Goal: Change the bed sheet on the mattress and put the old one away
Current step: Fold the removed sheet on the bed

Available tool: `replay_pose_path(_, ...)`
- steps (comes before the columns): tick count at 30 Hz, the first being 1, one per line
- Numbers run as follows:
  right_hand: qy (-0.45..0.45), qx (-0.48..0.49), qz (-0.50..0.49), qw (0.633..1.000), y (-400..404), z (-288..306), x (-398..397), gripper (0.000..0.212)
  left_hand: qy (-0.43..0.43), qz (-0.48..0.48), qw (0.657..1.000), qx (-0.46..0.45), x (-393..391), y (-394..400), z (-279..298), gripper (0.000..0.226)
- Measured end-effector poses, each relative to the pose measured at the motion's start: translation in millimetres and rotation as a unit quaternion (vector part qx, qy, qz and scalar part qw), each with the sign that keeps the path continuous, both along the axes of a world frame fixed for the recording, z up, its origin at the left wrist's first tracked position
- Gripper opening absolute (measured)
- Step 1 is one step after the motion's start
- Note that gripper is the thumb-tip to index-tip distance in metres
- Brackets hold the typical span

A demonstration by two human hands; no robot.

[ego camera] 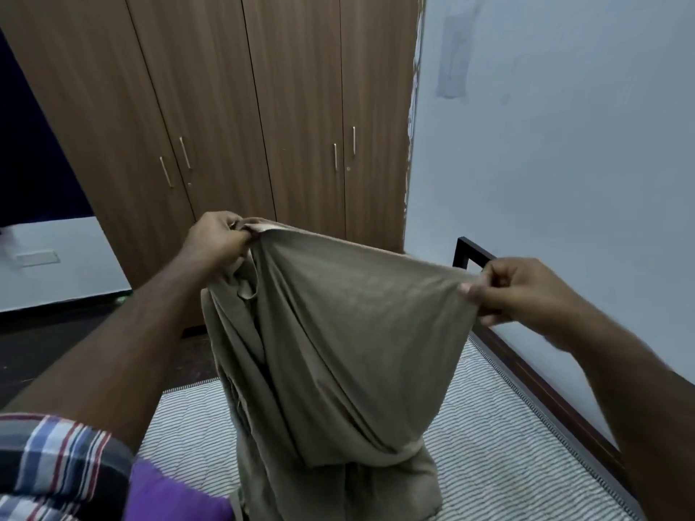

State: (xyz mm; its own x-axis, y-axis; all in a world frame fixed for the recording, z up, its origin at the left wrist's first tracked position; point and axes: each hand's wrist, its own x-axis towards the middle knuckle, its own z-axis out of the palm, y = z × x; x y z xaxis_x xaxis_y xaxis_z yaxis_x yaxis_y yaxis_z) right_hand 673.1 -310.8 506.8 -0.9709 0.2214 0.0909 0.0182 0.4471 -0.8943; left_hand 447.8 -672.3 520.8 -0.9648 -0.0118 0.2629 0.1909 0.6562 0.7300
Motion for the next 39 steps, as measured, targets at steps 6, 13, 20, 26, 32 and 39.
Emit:
replay_pose_path(6,0.133,-0.310,0.119,0.934,-55.8,33.7,-20.1,0.021,-0.057,-0.010,0.985,0.165,-3.2,30.4,-3.2,0.014)
replay_pose_path(13,0.062,-0.352,-0.005,0.934,-67.8,39.4,-80.7,0.017,-0.240,-0.003,0.876,0.419,-14.0,40.8,7.8,0.014)
replay_pose_path(20,0.266,-0.284,0.146,0.910,-59.2,124.7,-71.7,0.042,-0.072,-0.165,0.726,0.664,-6.1,30.2,98.8,0.033)
replay_pose_path(26,0.287,0.216,-0.006,0.933,-78.1,94.6,-93.3,0.024,-0.124,-0.147,0.877,0.440,18.8,53.5,63.6,0.047)
replay_pose_path(32,0.333,0.102,0.056,0.936,-92.4,97.6,-101.4,0.011,-0.102,-0.193,0.904,0.366,31.5,58.7,62.8,0.028)
replay_pose_path(39,0.266,0.046,0.088,0.959,-112.5,70.0,-123.1,0.009,-0.068,-0.189,0.939,0.279,59.9,68.7,56.5,0.015)
